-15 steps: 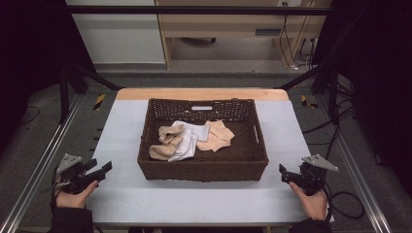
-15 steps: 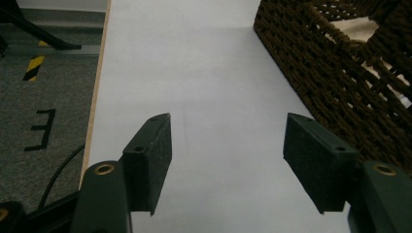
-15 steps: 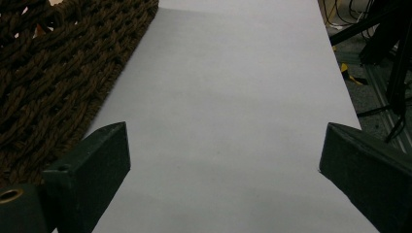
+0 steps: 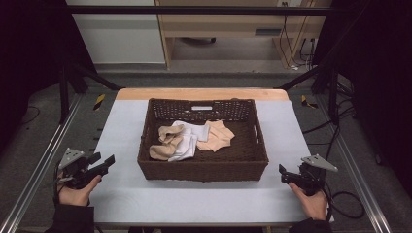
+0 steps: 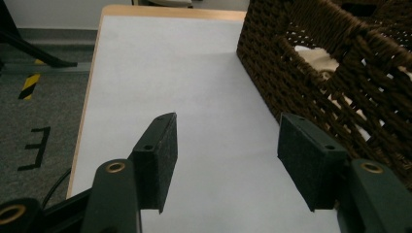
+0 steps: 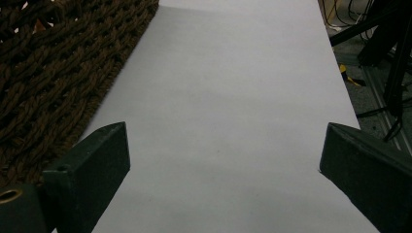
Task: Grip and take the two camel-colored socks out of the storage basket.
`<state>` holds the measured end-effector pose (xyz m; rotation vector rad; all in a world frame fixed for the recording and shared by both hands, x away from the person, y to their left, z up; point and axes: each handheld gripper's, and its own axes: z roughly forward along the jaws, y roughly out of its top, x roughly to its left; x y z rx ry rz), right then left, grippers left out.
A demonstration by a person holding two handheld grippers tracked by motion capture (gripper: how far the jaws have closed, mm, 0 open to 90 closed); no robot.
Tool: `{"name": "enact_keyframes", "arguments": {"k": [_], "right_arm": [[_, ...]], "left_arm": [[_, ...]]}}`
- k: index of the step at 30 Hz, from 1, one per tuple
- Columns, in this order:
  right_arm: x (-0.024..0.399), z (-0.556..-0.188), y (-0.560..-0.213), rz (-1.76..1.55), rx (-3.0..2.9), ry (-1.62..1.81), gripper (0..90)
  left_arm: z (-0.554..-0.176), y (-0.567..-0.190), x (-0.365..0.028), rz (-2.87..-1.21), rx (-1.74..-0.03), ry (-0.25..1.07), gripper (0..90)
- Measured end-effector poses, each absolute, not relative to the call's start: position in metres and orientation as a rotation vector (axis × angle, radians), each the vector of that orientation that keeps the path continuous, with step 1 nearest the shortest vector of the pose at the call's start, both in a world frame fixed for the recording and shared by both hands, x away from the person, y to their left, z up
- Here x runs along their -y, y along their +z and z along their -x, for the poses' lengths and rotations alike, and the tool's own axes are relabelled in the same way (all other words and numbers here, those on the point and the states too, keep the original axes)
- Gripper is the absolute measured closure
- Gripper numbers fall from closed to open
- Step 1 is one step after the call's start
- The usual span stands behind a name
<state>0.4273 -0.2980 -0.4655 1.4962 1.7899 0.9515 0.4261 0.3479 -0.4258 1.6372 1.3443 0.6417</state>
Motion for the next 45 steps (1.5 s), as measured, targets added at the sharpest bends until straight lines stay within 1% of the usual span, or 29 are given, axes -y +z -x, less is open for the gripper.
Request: {"name": "enact_keyframes", "arguments": {"k": [10,15,22,31,45], "right_arm": [[0.297,-0.426,-0.465,-1.488,-1.781,0.959,4.4],[0.297,-0.426,-0.465,-1.49,-1.776,0.954,4.4],[0.296,-0.427,-0.465,-1.483,-1.773,0.934,4.6],[0.296,-0.426,-0.464,-1.484,-1.767,0.937,4.7],[0.296,-0.427,-0.465,-1.481,-1.768,0.937,4.8]], "left_arm": [[-0.43,-0.403,-0.34,-1.599,-1.286,0.658,39.4],[-0.437,-0.391,-0.335,-1.594,-1.268,0.675,39.5],[-0.446,-0.377,-0.325,-1.578,-1.235,0.666,38.9],[-0.46,-0.354,-0.303,-1.573,-1.176,0.663,36.5],[-0.48,-0.336,-0.271,-1.623,-1.13,0.648,35.5]]}}
